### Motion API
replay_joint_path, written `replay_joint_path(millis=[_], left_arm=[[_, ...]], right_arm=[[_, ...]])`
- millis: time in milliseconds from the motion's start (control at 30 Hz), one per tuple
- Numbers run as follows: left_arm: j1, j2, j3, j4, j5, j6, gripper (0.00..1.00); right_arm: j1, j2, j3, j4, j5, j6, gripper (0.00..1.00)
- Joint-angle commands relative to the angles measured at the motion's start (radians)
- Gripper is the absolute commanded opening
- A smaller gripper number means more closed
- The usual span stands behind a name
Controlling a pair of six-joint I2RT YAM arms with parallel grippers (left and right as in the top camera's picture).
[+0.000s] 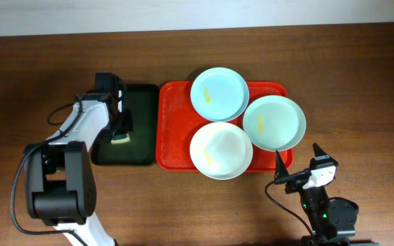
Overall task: Clean dirty plates on tray and stack at the side
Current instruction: 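Grasp the green-and-yellow sponge with the left gripper and lift it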
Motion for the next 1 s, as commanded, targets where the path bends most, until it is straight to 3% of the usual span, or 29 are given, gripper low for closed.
replay_joint_path(millis=[0,267,533,967], left_arm=[[0.001,0.031,0.016,-0.007,-0.003,0.002,0.00],[0.001,-0.092,0.084,-0.078,0.080,0.002,0.00],[0.001,-0.283,0.084,0.005,0.076,0.011,0.00],[0.001,-0.195,0.061,0.058,0.088,0.047,0.00]], right_arm=[[0.006,-0.006,-0.005,-0.007,0.009,-0.006,0.98],[0.006,-0.006,-0.005,-0.007,0.009,-0.006,0.99],[0.006,-0.006,-0.005,-0.007,0.009,-0.006,0.98],[0.006,-0.006,-0.005,-0.007,0.009,-0.006,0.99]])
